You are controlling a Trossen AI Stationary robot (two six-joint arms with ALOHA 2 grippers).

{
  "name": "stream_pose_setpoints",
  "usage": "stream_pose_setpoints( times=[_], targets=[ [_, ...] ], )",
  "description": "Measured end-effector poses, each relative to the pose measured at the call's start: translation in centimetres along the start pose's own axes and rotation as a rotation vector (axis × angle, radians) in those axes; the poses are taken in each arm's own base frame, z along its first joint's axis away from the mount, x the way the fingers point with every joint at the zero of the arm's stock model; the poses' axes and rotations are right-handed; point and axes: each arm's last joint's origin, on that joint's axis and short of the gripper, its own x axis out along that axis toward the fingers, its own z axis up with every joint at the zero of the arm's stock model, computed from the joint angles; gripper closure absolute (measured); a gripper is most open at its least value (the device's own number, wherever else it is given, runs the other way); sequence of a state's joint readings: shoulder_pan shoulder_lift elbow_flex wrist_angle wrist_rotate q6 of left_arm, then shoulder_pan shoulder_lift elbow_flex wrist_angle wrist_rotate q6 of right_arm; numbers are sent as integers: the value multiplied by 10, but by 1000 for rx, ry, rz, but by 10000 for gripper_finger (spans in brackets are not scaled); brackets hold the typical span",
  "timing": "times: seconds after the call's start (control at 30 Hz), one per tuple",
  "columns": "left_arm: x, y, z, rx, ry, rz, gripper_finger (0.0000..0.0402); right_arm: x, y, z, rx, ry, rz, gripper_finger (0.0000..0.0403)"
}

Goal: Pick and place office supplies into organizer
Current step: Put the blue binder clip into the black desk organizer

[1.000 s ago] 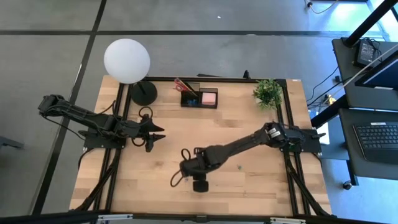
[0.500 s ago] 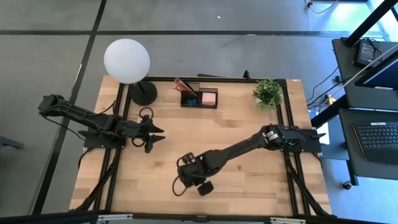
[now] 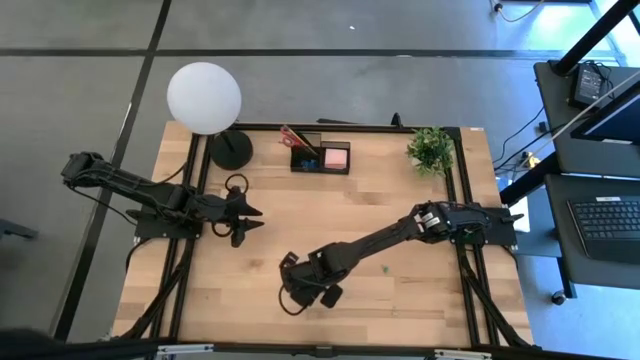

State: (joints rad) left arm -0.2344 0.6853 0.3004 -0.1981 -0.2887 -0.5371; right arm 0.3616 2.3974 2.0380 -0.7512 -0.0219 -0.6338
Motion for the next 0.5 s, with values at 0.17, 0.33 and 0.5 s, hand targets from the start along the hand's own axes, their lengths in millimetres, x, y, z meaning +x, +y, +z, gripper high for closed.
stream_pose_setpoints(
  times=[0.17, 0.33, 0.5],
  targets=[
    [0, 0, 0, 0, 2, 0, 242, 0, -2, 2, -24, -37, -7, 276],
    [0, 0, 0, -2, 5, 1, 242, 4, 0, 2, -66, -57, 33, 276],
    [0, 0, -1, -16, 8, 3, 242, 12, 0, 0, -105, -55, 40, 276]
  ],
)
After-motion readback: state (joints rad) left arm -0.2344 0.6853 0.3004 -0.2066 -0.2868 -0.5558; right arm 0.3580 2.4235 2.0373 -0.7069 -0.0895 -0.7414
